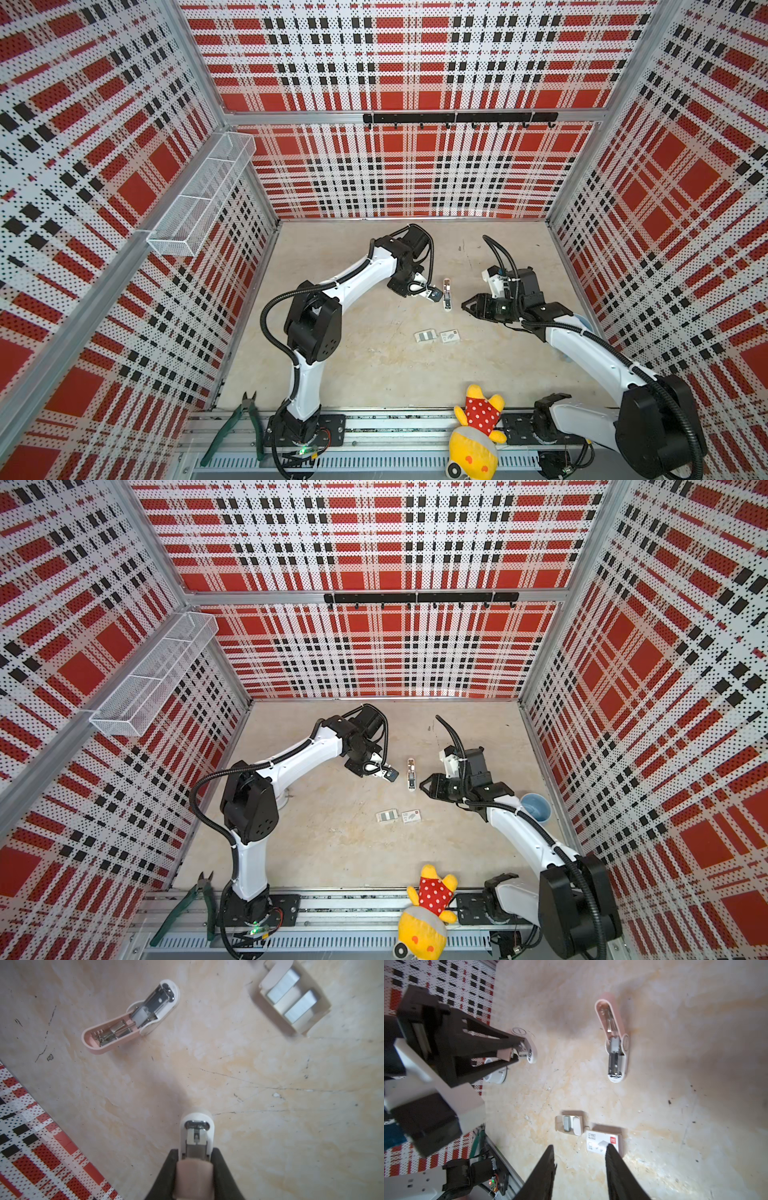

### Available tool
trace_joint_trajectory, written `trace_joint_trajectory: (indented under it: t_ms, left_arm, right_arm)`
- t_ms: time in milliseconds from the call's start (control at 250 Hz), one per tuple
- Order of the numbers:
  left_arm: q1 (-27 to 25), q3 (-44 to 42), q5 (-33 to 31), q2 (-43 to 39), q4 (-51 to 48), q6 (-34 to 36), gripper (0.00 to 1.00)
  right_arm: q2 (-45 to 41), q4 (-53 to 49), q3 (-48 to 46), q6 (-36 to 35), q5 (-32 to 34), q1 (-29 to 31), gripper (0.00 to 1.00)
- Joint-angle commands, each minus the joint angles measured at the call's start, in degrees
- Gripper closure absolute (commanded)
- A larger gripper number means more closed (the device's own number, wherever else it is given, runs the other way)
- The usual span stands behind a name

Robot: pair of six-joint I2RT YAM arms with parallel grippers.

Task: Load the staples into the stapler
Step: 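Lift the stapler with the left gripper toward the right gripper, then close the right gripper on the stapler's pink end while the left gripper holds it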

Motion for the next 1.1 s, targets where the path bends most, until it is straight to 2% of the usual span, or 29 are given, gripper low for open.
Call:
trace_joint_trajectory:
  t_ms: [0, 232, 428, 668, 1096]
  left_arm:
    - [-0.55, -0.48, 3.64, -3.59, -3.84, -5.41, 0.84]
    - [-0.51, -0.51, 10.88, -6.30, -2.14, -19.00, 0.84]
    - [-0.68, -3.26, 12.89, -8.78, 2.31, -24.67, 0.84]
    - [-1.19, -4.41, 14.46, -10.39, 3.82, -27.45, 0.84]
    - [-2.51, -3.35, 16.35, -11.59, 5.01, -29.94, 0.84]
  right_arm:
    - [2.64, 9.83, 1.14, 4.50, -4.95, 0.37, 0.59]
    - [8.80, 18.76, 2.00, 8.48, -6.66, 4.67, 0.60]
    - [12.22, 20.90, 4.61, 9.78, -7.16, 7.54, 0.61]
    - [13.03, 25.89, 3.66, 12.47, -7.96, 8.08, 0.61]
    - [15.55, 22.48, 4.80, 10.41, -6.31, 8.86, 0.63]
